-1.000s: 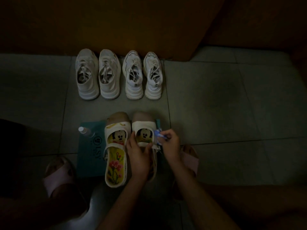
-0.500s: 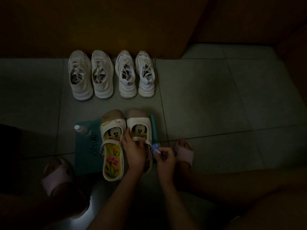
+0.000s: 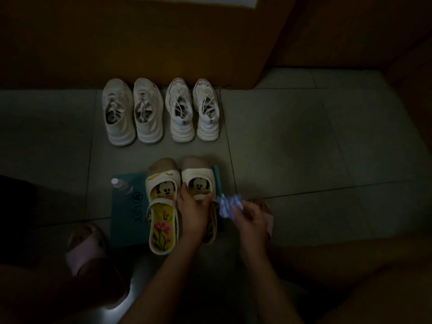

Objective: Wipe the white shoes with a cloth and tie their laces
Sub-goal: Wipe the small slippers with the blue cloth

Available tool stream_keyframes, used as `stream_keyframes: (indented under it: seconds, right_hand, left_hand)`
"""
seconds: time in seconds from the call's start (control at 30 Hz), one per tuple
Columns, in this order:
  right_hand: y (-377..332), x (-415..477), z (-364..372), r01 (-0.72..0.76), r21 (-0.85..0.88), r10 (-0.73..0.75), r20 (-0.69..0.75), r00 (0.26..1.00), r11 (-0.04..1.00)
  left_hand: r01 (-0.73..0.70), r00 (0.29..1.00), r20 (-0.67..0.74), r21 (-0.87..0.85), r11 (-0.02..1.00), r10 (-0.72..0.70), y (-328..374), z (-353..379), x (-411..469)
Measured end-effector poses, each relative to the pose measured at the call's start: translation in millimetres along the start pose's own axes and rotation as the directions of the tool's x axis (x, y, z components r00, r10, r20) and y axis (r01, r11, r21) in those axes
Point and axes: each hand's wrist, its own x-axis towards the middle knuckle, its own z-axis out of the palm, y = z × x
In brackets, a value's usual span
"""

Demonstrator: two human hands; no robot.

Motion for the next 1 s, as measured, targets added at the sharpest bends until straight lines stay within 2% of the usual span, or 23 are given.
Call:
stream_keyframes:
  seconds: [0.1,0.2,0.27,0.33,0.37,0.43,0.57,0.67,0.73,0.83,0.9,1.0]
  right_hand:
    - [-29.5,12.3,18.6,0.032,0.100,-0.039,0.065,0.997,0.994]
    - [-45.2,18.1,32.8,0.047,0.150,-0.065,0.121,0.991,0.988]
    - [-49.6,17.4,38.9,0.056,0.189,-0.084,0.142,0.986,0.980]
    - [-52.2,11.5,45.8,0.089,0.144,-0.112,0.161,0.981,0.986]
    - [-51.9,7.5,49.5,0.112,0.097,-0.128,0.177,0.976,0.989]
    - [-48.1,0.4,56.8,0.143,0.048,-0.151,0.227,0.962,0.989]
    - [-41.8,-5.1,66.1,0.153,-0.002,-0.141,0.376,0.916,0.988]
    - [-29.6,2.2,72.5,0.120,-0.236,-0.051,0.278,0.959,0.964]
    - [-16.5,6.8,82.0,0.150,-0.483,-0.013,0.276,0.961,0.863]
    - [-0.1,10.8,96.8,0.256,-0.775,-0.064,0.269,0.961,0.577]
    - [3.3,12.1,100.8,0.243,-0.843,-0.086,0.231,0.969,0.480]
    - [4.9,15.5,98.5,0.230,-0.864,-0.103,0.206,0.973,0.447]
  left_hand:
    - [-0.109,0.993,-0.056,-0.021,0.994,0.107,10.4,-7.8,-1.5]
    - [-0.207,0.978,-0.069,-0.176,0.962,0.198,30.0,-22.1,-7.7]
    - [-0.145,0.985,0.037,-0.336,0.931,0.167,42.1,-31.0,-8.0]
    - [0.017,0.976,0.198,-0.477,0.879,0.088,46.1,-36.9,-3.9]
    - [0.081,0.962,0.267,-0.496,0.865,0.063,45.2,-39.4,-0.8]
    - [0.095,0.945,0.319,-0.463,0.881,0.066,37.8,-43.4,4.8]
    - [0.088,0.987,0.161,-0.517,0.851,-0.005,25.6,-59.6,16.1]
    - [0.068,0.997,0.007,-0.536,0.841,-0.075,20.6,-79.5,34.4]
    - [0.069,0.994,-0.038,-0.540,0.839,-0.105,19.0,-90.7,46.0]
    - [0.062,0.991,-0.057,-0.583,0.810,-0.117,16.7,-99.1,56.8]
    - [0.055,0.992,-0.059,-0.598,0.800,-0.113,16.9,-99.5,59.4]
    - [0.063,0.992,-0.051,-0.582,0.811,-0.114,15.3,-96.5,60.6]
